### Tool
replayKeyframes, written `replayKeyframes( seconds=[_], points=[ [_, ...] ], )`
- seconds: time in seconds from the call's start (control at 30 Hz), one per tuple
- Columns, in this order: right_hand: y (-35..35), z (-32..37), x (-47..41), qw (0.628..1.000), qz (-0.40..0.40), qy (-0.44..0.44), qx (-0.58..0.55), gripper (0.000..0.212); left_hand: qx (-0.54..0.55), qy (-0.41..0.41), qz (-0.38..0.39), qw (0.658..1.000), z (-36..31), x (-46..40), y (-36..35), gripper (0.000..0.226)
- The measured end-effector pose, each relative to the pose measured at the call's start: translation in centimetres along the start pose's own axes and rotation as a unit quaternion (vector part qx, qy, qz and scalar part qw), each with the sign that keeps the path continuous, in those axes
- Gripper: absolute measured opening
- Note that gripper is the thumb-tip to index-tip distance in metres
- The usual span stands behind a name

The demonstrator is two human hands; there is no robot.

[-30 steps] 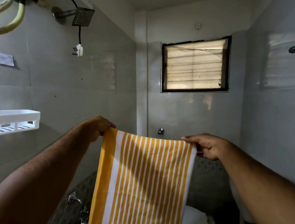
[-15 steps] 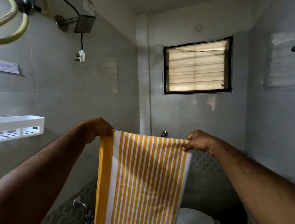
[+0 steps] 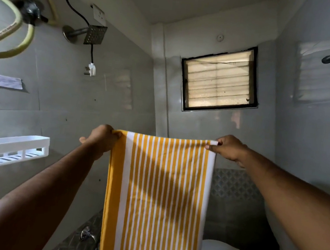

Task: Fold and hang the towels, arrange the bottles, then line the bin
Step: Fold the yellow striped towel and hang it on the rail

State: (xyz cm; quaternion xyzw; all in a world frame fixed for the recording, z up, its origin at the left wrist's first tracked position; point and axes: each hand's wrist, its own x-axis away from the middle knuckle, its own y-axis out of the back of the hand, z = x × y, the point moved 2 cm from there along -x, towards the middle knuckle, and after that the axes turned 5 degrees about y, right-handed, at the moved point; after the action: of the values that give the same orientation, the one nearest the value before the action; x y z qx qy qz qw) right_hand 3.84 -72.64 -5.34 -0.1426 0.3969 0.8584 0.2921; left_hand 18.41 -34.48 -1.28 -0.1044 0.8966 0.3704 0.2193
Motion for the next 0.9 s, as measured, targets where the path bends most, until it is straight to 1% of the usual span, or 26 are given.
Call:
replayKeyframes(
  seconds=[0.03, 0.07, 0.1, 0.13, 0.17, 0.2, 0.23, 0.3, 0.37, 0.4, 0.47, 0.5, 0.53, 0.57, 0.6, 0.63, 0.67, 0.7, 0.73, 0.77, 0.8, 0.83, 0.87, 0.9],
  points=[
    [0.8, 0.8, -0.1, 0.994, -0.019, 0.03, -0.099, 0.031, 0.053, -0.018, -0.023, 0.998, -0.4, -0.2, 0.4, 0.023],
    [1.6, 1.5, -0.2, 0.979, -0.036, 0.051, -0.195, 0.028, 0.093, -0.038, -0.055, 0.993, -1.1, -0.1, 0.8, 0.026],
    [2.0, 1.9, -0.3, 0.96, -0.031, 0.06, -0.272, 0.029, 0.133, -0.058, -0.088, 0.985, -1.9, 0.1, 1.4, 0.028],
    [2.1, 1.9, -0.3, 0.946, -0.006, 0.054, -0.319, 0.035, 0.173, -0.075, -0.107, 0.976, -2.7, 0.3, 1.7, 0.028],
    [1.7, 1.8, 0.1, 0.945, 0.033, 0.036, -0.324, 0.043, 0.206, -0.088, -0.119, 0.967, -3.5, 0.5, 2.1, 0.026],
    [0.9, 1.3, 0.5, 0.95, 0.065, 0.01, -0.307, 0.051, 0.225, -0.098, -0.126, 0.961, -4.1, 0.5, 2.2, 0.024],
    [-0.2, 0.5, 0.9, 0.953, 0.081, -0.017, -0.292, 0.053, 0.232, -0.108, -0.132, 0.958, -4.5, 0.7, 2.3, 0.024],
    [-2.2, -0.6, 1.4, 0.949, 0.051, -0.047, -0.307, 0.046, 0.211, -0.127, -0.156, 0.957, -5.1, 1.3, 2.4, 0.024],
    [-3.4, -0.4, 1.7, 0.941, -0.004, -0.05, -0.334, 0.034, 0.158, -0.15, -0.194, 0.956, -4.9, 1.3, 2.0, 0.022],
    [-3.7, -0.3, 1.6, 0.939, -0.027, -0.051, -0.338, 0.032, 0.131, -0.153, -0.193, 0.96, -4.8, 1.0, 1.8, 0.019],
    [-4.0, 0.2, 1.0, 0.935, -0.062, -0.059, -0.343, 0.036, 0.09, -0.149, -0.171, 0.97, -5.4, -0.1, 2.4, 0.016],
    [-4.1, 0.5, 0.8, 0.929, -0.072, -0.065, -0.357, 0.039, 0.099, -0.149, -0.163, 0.97, -6.1, -0.4, 3.0, 0.016],
    [-4.0, 0.9, 0.6, 0.92, -0.08, -0.074, -0.376, 0.042, 0.144, -0.148, -0.155, 0.966, -7.0, -0.6, 3.6, 0.016],
    [-4.0, 1.0, 0.1, 0.91, -0.091, -0.088, -0.394, 0.046, 0.224, -0.143, -0.121, 0.956, -7.7, -0.3, 4.3, 0.016],
    [-4.0, 1.0, -0.3, 0.903, -0.103, -0.108, -0.404, 0.05, 0.322, -0.116, -0.039, 0.939, -8.0, 0.3, 4.6, 0.02],
    [-4.2, 0.4, -0.9, 0.896, -0.113, -0.129, -0.41, 0.054, 0.402, -0.061, 0.092, 0.909, -7.7, 1.1, 4.2, 0.028],
    [-4.6, -0.6, -1.4, 0.892, -0.114, -0.148, -0.412, 0.059, 0.416, 0.0, 0.225, 0.881, -6.6, 1.9, 3.0, 0.04],
    [-5.3, -1.6, -1.9, 0.894, -0.104, -0.164, -0.404, 0.062, 0.384, 0.038, 0.315, 0.867, -4.7, 2.8, 1.4, 0.055],
    [-5.9, -2.7, -2.0, 0.897, -0.083, -0.186, -0.392, 0.062, 0.328, 0.062, 0.356, 0.873, -2.5, 3.2, -0.8, 0.065],
    [-6.3, -3.0, -1.4, 0.9, -0.054, -0.206, -0.38, 0.057, 0.286, 0.083, 0.354, 0.886, -0.8, 3.5, -2.6, 0.066],
    [-6.5, -3.1, -0.5, 0.903, -0.021, -0.231, -0.362, 0.05, 0.269, 0.107, 0.324, 0.901, 0.5, 3.0, -4.0, 0.059],
    [-6.5, -2.9, 0.4, 0.906, 0.019, -0.252, -0.341, 0.041, 0.284, 0.126, 0.291, 0.905, 1.0, 2.8, -4.5, 0.052],
    [-6.4, -2.4, 1.2, 0.906, 0.064, -0.261, -0.328, 0.036, 0.331, 0.135, 0.263, 0.896, 1.2, 2.1, -4.7, 0.048],
    [-6.5, -2.2, 1.4, 0.9, 0.102, -0.256, -0.336, 0.034, 0.394, 0.149, 0.246, 0.873, 1.1, 1.3, -4.4, 0.046]
  ],
)
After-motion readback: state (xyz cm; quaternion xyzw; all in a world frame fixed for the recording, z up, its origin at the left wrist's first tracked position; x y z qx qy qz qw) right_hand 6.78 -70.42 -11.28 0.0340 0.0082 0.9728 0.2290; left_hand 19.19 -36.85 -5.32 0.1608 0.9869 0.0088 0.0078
